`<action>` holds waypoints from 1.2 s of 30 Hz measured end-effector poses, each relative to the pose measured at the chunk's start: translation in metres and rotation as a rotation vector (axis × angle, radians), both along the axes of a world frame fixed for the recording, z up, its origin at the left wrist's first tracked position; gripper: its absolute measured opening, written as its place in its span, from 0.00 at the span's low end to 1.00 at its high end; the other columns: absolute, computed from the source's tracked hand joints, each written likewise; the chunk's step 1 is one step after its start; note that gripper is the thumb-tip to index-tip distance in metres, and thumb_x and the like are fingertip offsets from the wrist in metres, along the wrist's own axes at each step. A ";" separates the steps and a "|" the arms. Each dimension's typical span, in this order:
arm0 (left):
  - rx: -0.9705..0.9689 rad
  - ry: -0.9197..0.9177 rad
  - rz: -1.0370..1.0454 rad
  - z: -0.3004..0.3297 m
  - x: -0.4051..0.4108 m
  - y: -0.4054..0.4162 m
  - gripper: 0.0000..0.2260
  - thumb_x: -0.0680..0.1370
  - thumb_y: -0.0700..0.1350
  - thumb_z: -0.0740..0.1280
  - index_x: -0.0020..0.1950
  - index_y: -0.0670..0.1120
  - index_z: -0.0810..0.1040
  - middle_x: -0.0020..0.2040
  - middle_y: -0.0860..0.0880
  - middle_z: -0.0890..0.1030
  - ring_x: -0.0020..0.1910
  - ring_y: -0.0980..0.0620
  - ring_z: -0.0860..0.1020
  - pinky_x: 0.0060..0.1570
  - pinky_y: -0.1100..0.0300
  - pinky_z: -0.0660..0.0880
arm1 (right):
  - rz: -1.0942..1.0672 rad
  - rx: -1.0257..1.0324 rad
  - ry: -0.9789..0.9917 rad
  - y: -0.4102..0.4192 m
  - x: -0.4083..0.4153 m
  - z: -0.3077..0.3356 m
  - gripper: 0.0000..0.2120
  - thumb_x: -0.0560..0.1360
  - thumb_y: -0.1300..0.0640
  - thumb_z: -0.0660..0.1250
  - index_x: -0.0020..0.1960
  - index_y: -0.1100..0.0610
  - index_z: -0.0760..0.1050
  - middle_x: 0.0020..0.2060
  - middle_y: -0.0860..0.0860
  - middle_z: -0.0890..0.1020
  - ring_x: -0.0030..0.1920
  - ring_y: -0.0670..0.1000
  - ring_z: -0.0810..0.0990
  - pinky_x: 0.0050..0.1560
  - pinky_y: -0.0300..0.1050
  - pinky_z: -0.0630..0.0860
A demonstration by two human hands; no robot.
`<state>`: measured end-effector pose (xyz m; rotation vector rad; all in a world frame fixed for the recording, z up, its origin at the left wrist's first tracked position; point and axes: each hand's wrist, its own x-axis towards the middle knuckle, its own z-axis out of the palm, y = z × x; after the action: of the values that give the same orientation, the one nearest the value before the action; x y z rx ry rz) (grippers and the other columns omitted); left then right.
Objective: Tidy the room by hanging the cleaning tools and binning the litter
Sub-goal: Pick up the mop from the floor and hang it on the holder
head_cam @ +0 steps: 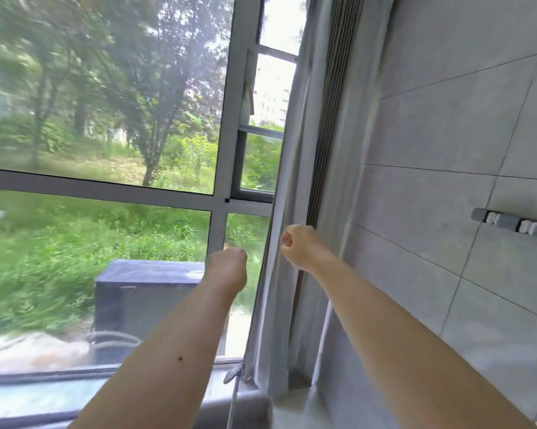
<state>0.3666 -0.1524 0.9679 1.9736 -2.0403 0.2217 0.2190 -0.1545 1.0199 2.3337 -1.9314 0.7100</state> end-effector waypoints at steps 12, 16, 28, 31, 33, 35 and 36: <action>0.096 0.019 0.385 -0.016 0.246 0.084 0.11 0.77 0.43 0.65 0.59 0.45 0.75 0.59 0.46 0.79 0.58 0.45 0.79 0.54 0.56 0.74 | 0.316 0.090 0.047 0.024 0.250 -0.029 0.12 0.76 0.59 0.60 0.56 0.53 0.77 0.56 0.52 0.80 0.56 0.55 0.79 0.52 0.46 0.74; 0.112 0.024 0.482 -0.021 0.325 0.111 0.09 0.78 0.43 0.64 0.57 0.46 0.77 0.57 0.47 0.80 0.57 0.46 0.80 0.51 0.57 0.74 | 0.416 0.113 0.035 0.040 0.339 -0.044 0.12 0.76 0.58 0.60 0.55 0.53 0.78 0.57 0.52 0.80 0.57 0.55 0.79 0.48 0.42 0.70; 0.207 -0.012 0.607 -0.058 0.483 0.154 0.09 0.78 0.40 0.62 0.58 0.44 0.76 0.56 0.47 0.80 0.55 0.46 0.80 0.44 0.58 0.70 | 0.576 0.187 0.064 0.066 0.513 -0.094 0.10 0.76 0.60 0.60 0.53 0.57 0.79 0.52 0.55 0.83 0.51 0.55 0.81 0.47 0.47 0.78; 0.245 -0.014 0.613 -0.073 0.510 0.154 0.09 0.78 0.40 0.63 0.57 0.45 0.75 0.56 0.47 0.79 0.54 0.45 0.80 0.43 0.58 0.70 | 0.602 0.215 0.080 0.062 0.542 -0.107 0.10 0.76 0.61 0.60 0.52 0.59 0.79 0.50 0.56 0.83 0.51 0.56 0.81 0.50 0.49 0.80; 0.261 -0.007 0.620 -0.084 0.529 0.149 0.09 0.77 0.39 0.64 0.57 0.44 0.76 0.55 0.47 0.79 0.53 0.45 0.81 0.43 0.58 0.69 | 0.622 0.236 0.097 0.056 0.563 -0.118 0.09 0.76 0.63 0.60 0.51 0.61 0.79 0.49 0.57 0.83 0.50 0.56 0.82 0.53 0.52 0.81; 0.274 0.004 0.627 -0.095 0.547 0.143 0.09 0.77 0.39 0.63 0.57 0.44 0.76 0.55 0.47 0.80 0.53 0.45 0.81 0.44 0.57 0.70 | 0.642 0.259 0.117 0.046 0.583 -0.127 0.10 0.77 0.64 0.59 0.51 0.62 0.78 0.49 0.57 0.83 0.49 0.56 0.82 0.53 0.52 0.81; 0.285 0.011 0.629 -0.101 0.555 0.139 0.09 0.77 0.38 0.63 0.56 0.44 0.76 0.55 0.47 0.80 0.54 0.45 0.80 0.45 0.57 0.71 | 0.653 0.266 0.127 0.040 0.593 -0.132 0.10 0.77 0.64 0.59 0.52 0.62 0.78 0.49 0.57 0.83 0.49 0.56 0.82 0.53 0.52 0.81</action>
<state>0.9221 -0.0129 0.8674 2.7400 -1.4421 0.0465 0.8118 -0.1144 0.8878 3.1182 -1.2604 0.3108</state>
